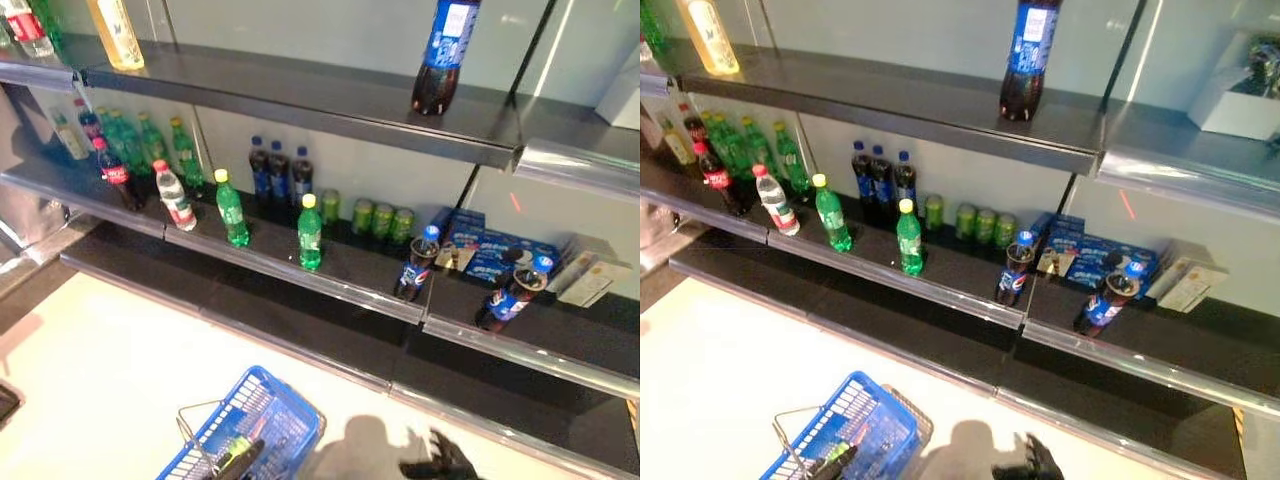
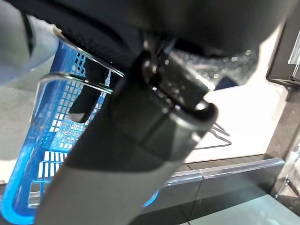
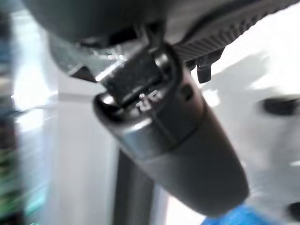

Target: Pick up the drink and place into the basket.

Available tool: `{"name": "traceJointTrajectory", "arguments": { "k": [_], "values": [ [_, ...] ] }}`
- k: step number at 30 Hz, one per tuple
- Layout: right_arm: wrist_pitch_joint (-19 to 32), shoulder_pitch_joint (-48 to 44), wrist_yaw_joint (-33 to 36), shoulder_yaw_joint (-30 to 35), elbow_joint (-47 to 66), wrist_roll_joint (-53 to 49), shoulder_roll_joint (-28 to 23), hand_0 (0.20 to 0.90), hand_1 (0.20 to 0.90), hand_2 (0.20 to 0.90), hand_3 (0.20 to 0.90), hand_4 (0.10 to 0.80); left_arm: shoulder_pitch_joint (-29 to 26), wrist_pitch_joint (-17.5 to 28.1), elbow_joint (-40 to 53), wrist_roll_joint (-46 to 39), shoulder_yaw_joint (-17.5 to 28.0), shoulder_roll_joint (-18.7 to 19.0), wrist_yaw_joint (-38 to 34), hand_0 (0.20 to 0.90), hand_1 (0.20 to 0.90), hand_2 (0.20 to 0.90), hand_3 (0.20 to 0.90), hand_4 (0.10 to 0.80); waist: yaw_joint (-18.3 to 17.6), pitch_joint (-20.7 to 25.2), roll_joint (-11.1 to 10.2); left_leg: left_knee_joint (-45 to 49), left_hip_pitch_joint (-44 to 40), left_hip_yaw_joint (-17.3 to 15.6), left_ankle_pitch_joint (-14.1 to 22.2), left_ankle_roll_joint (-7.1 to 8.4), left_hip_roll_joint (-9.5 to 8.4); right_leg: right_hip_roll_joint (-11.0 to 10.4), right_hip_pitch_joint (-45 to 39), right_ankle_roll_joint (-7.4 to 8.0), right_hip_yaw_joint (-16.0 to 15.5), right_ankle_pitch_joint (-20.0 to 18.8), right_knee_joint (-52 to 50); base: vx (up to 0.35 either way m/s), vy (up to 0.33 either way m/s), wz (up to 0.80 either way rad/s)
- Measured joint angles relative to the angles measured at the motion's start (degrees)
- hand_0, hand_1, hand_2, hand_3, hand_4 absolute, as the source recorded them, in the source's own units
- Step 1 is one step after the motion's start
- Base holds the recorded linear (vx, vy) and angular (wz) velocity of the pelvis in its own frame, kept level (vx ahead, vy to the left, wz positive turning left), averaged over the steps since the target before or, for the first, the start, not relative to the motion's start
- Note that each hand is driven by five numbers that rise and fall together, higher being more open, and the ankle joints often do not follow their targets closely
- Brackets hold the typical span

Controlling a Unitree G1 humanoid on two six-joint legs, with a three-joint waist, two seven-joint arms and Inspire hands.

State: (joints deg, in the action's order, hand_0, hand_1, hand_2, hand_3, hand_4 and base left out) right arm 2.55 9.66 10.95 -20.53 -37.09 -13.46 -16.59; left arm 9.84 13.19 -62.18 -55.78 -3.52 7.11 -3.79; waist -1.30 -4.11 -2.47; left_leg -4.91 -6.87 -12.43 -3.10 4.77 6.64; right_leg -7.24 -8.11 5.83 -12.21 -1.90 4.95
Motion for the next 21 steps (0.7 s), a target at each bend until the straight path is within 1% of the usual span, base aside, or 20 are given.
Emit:
{"name": "traceJointTrajectory", "arguments": {
  "k": [1, 2, 6, 7, 8, 10, 13, 16, 17, 21],
  "values": [
    [0.04, -0.06, 0.00, -0.06, 1.26, 0.08, -0.32, 0.900, 0.900, 0.900, 0.900, 0.800, -0.49, -0.27, 0.35, 0.12, -0.02, 0.09, -0.21, 0.300, 0.300, 0.300, 0.200, 0.100, 0.09, -0.09, 0.13, 0.00, 0.09, 0.13, -0.01, 0.01, -0.02, -0.01, 0.31, 0.00, -0.07, 0.01, 0.00, 0.012, -0.013, 0.07],
    [-1.53, 0.48, 0.06, -0.78, 9.05, 0.20, -3.08, 0.900, 0.900, 0.900, 0.900, 0.800, -0.31, -0.50, 1.26, 0.42, -0.05, 0.19, -0.40, 0.300, 0.300, 0.300, 0.200, 0.100, 0.91, -0.45, 0.05, -0.12, 0.21, 0.18, 0.00, 0.01, -0.02, -0.03, 0.40, 0.01, -0.10, 0.11, 0.21, 0.014, -0.004, 0.03],
    [-0.15, -0.12, 0.02, -0.47, 21.71, 1.41, -7.29, 0.900, 0.900, 0.900, 0.900, 0.800, 0.92, -0.49, 2.11, 0.40, 0.08, 0.48, -0.49, 0.300, 0.300, 0.300, 0.200, 0.100, 0.97, -0.66, -0.48, 0.01, 0.07, 0.24, -0.05, 0.06, -0.01, 0.00, 0.16, 0.02, -0.17, 0.09, -0.01, 0.010, 0.008, 0.01],
    [-0.03, -0.18, 0.03, 0.10, 25.40, 2.22, -8.22, 0.900, 0.900, 0.900, 0.900, 0.800, 1.54, -0.49, 2.32, 0.40, 0.12, 0.51, -0.49, 0.300, 0.300, 0.300, 0.200, 0.100, 1.00, -0.79, -0.28, 0.00, 0.08, 0.30, -0.05, 0.06, -0.01, -0.01, 0.16, 0.04, -0.17, 0.11, -0.03, 0.037, 0.032, 0.02],
    [0.80, -0.46, 0.07, 0.47, 27.25, 2.44, -8.71, 0.900, 0.900, 0.900, 0.900, 0.800, 1.75, -0.49, 2.56, 0.40, 0.19, 0.51, -0.49, 0.300, 0.300, 0.300, 0.200, 0.100, 0.98, -0.86, -0.55, 0.00, 0.06, 0.29, -0.04, 0.06, -0.01, -0.01, 0.14, 0.04, -0.16, 0.11, -0.03, 0.040, 0.037, 0.02],
    [0.94, -0.55, 0.26, 1.51, 30.51, 3.24, -8.86, 0.900, 0.900, 0.900, 0.900, 0.800, 1.89, -0.49, 2.66, 0.40, 0.43, 0.46, -0.49, 0.300, 0.300, 0.300, 0.200, 0.100, 0.99, -1.04, -0.72, 0.00, 0.08, 0.27, -0.04, 0.06, -0.02, -0.02, 0.15, 0.04, -0.14, 0.11, -0.03, 0.015, 0.014, 0.00],
    [1.90, -0.50, 1.72, 3.11, 37.13, 4.56, -10.33, 0.900, 0.900, 0.900, 0.900, 0.800, 2.12, -0.49, 2.64, 0.40, 2.02, 0.07, -0.49, 0.300, 0.300, 0.300, 0.200, 0.100, 0.85, -1.25, -0.58, -0.01, 0.01, 0.16, -0.03, 0.05, -0.05, -0.08, 0.17, 0.06, -0.09, 0.11, -0.03, 0.025, 0.022, -0.01],
    [3.59, -0.50, 5.37, 6.08, 40.61, 4.54, -10.53, 0.900, 0.900, 0.900, 0.900, 0.800, 2.49, -0.40, 2.64, 0.40, 2.47, 0.05, -0.48, 0.300, 0.300, 0.300, 0.200, 0.100, 0.86, -1.36, -0.42, -0.02, -0.02, 0.00, -0.03, 0.05, -0.03, -0.08, 0.22, 0.06, 0.02, 0.11, -0.02, 0.042, 0.030, -0.02],
    [4.90, -0.56, 7.37, 7.36, 41.11, 4.53, -10.53, 0.900, 0.900, 0.900, 0.900, 0.800, 2.72, -0.34, 2.65, 0.40, 2.47, 0.07, -0.47, 0.300, 0.300, 0.300, 0.200, 0.100, 0.86, -1.38, -0.40, -0.01, -0.03, -0.12, -0.03, 0.05, -0.03, -0.09, 0.28, 0.06, 0.06, 0.11, -0.02, 0.027, 0.014, -0.04],
    [6.08, -0.65, 12.34, 10.87, 42.64, 4.39, -10.56, 0.900, 0.900, 0.900, 0.900, 0.800, 3.49, -0.31, 2.63, 0.40, 3.22, -0.16, -0.42, 0.300, 0.300, 0.300, 0.200, 0.100, 0.90, -1.53, -0.17, 0.00, -0.05, -0.59, -0.02, 0.05, -0.02, -0.13, 0.38, 0.07, 0.15, 0.11, -0.03, 0.031, 0.011, -0.05]
  ]
}}
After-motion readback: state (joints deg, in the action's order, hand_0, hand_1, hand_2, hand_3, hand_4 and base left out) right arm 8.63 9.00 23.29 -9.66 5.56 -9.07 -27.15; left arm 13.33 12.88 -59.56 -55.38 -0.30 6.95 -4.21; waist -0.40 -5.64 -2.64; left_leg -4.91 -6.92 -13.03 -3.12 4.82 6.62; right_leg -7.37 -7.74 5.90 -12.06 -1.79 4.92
